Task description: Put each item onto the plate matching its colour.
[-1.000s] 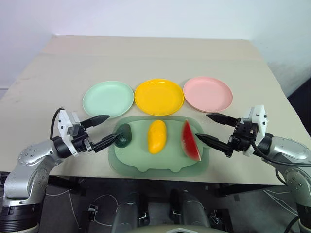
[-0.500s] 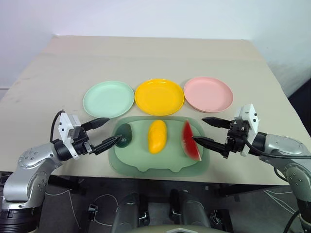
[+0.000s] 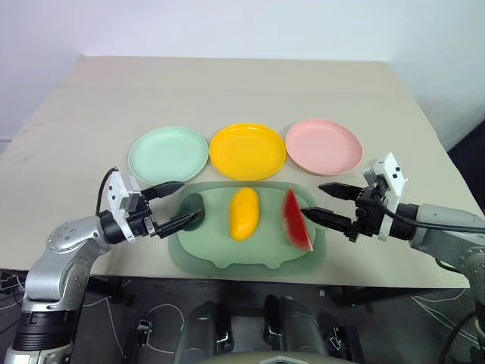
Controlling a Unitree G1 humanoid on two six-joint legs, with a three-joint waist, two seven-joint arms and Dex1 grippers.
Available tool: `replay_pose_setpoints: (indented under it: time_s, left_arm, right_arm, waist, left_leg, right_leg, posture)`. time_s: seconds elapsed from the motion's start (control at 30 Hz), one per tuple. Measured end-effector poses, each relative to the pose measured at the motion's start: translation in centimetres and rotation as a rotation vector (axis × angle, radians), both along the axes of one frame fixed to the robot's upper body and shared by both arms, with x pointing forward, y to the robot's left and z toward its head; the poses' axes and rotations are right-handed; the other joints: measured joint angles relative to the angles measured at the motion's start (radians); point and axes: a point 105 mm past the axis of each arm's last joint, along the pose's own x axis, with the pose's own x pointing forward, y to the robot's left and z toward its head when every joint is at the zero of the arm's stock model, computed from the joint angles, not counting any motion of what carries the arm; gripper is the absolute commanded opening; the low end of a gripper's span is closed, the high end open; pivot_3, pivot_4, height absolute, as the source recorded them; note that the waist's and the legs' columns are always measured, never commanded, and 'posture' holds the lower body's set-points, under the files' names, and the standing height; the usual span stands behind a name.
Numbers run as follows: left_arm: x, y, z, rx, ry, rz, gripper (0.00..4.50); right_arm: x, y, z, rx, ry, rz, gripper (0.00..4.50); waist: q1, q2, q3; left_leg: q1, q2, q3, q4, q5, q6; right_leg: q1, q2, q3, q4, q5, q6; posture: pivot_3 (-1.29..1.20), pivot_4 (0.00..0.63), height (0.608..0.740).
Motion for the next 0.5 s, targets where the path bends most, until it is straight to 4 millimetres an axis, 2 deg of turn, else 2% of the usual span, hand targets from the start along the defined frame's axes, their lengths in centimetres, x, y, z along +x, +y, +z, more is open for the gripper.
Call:
replay_pose_setpoints:
  time_s: [0.23, 0.5]
  left_arm:
    - [0.8, -0.5, 0.5, -0.002, -0.029, -0.013, 4.49]
    - [1.0, -1.4, 0.2, -0.024, -0.023, -0.02, 4.49]
  right_arm:
    - [-0.2, 0.4, -1.4, -0.048, 0.126, -0.023, 4.5]
    - [1.4, 0.6, -2.7, -0.094, 0.252, -0.07, 4.5]
  waist:
    - [-0.003, 0.0, 0.0]
    - [-0.003, 0.0, 0.0]
  left_leg:
    - [0.0, 0.0, 0.0, 0.0, 0.0, 0.0]
    - [0.0, 0.0, 0.0, 0.0, 0.0, 0.0]
  right_leg:
    - [0.0, 0.0, 0.0, 0.0, 0.0, 0.0]
    - [0.0, 0.001, 0.0, 0.001, 0.002, 0.001]
  posture:
    - [0.0, 0.15, 0.696]
    - [0.0, 0.15, 0.696]
